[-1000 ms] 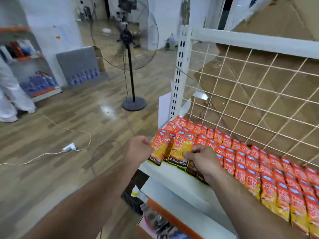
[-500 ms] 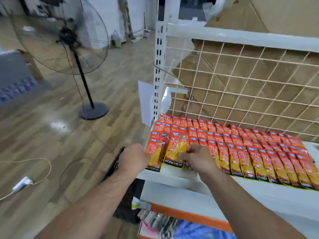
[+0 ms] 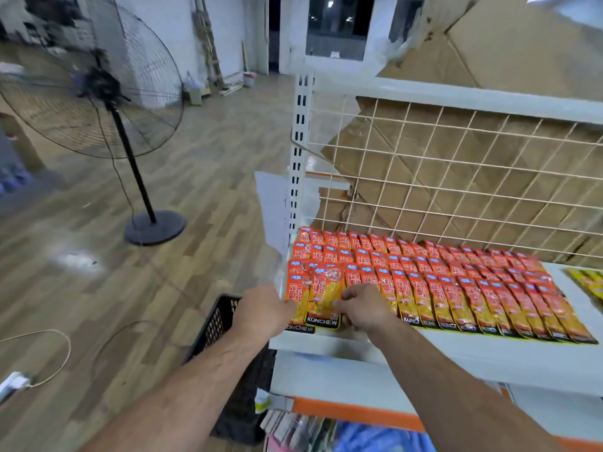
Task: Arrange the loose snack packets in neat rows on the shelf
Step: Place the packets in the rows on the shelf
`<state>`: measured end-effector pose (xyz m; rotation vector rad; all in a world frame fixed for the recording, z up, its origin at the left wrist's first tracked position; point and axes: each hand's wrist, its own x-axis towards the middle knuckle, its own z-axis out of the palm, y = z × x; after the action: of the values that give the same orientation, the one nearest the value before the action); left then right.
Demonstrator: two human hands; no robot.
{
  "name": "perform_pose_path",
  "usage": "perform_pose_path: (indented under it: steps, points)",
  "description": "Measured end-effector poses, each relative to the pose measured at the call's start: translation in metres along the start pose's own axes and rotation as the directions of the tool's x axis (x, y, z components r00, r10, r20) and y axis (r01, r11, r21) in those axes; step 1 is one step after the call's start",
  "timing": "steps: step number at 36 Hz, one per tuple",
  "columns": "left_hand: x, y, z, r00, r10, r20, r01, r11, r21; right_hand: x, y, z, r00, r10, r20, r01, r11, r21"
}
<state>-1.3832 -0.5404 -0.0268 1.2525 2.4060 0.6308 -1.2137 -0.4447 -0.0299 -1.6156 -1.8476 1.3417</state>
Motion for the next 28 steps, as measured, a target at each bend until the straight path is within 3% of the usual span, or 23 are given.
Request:
perform_pose_path:
  steps: [7, 11, 17, 23, 28]
  points:
    - [0.0, -0.004, -0.001, 0.999, 0.026, 0.045, -0.025, 0.999, -0.024, 0.006, 0.0, 0.006, 0.999, -0.028, -0.04, 0.017, 0.967, -0.256]
    - [0.0, -0.006, 0.001, 0.997, 0.03, 0.073, -0.027, 0.998, -0.051, 0.005, -0.006, 0.007, 0.996, -0.069, -0.062, 0.033, 0.89, -0.456]
    - [-0.002, -0.004, -0.001, 0.995, 0.066, 0.068, -0.063, 0.997, -0.046, 0.004, -0.01, 0.011, 0.995, -0.058, -0.086, 0.002, 0.839, -0.545]
    - [-0.011, 0.005, 0.002, 0.971, 0.234, -0.052, -0.227, 0.968, 0.104, -0.006, -0.01, 0.009, 0.99, -0.106, -0.098, 0.024, 0.792, -0.61]
    - [-0.015, 0.018, 0.017, 0.865, 0.485, -0.132, -0.457, 0.868, 0.196, -0.024, -0.004, -0.001, 0.962, -0.203, -0.183, 0.051, 0.791, -0.61]
